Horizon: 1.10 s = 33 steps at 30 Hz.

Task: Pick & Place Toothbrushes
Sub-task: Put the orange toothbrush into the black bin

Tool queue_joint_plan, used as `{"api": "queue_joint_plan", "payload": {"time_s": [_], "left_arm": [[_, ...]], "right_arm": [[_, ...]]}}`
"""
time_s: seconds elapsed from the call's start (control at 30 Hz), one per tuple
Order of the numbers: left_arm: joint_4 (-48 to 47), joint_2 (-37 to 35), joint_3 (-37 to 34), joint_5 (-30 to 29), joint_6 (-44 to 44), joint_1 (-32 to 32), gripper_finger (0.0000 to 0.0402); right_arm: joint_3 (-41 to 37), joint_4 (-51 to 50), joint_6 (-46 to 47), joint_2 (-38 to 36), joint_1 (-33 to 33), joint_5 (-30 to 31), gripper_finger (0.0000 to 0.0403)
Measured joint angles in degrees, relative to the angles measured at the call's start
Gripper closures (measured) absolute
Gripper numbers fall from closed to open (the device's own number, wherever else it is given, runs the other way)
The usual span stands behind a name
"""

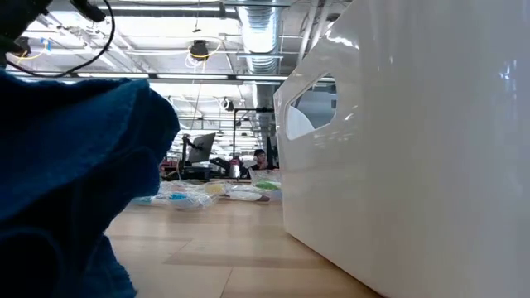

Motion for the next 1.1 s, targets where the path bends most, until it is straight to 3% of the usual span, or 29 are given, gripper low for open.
{"api": "queue_joint_plan", "payload": {"time_s": [0.2, 0.73, 1.0, 1.1], "left_arm": [[0.16, 4.13, 2.99, 0.12, 0.12, 0.00, 0.0215], [0.10, 26.03, 14.15, 1.56, 0.21, 0.04, 0.0215], [0.41, 28.39, 15.03, -0.22, -1.40, 0.02, 0.0215], [0.45, 28.37, 15.04, 1.35, -1.44, 0.02, 0.0215]], "right_arm": [[0.00, 0.00, 0.00, 0.00, 0.00, 0.00, 0.0403], [0.00, 0.00, 0.00, 0.00, -0.02, 0.00, 0.0403], [0.02, -0.27, 0.03, 0.00, 0.02, -0.04, 0.0403], [1.54, -4.95, 1.39, 0.02, 0.09, -1.42, 0.0403]]}}
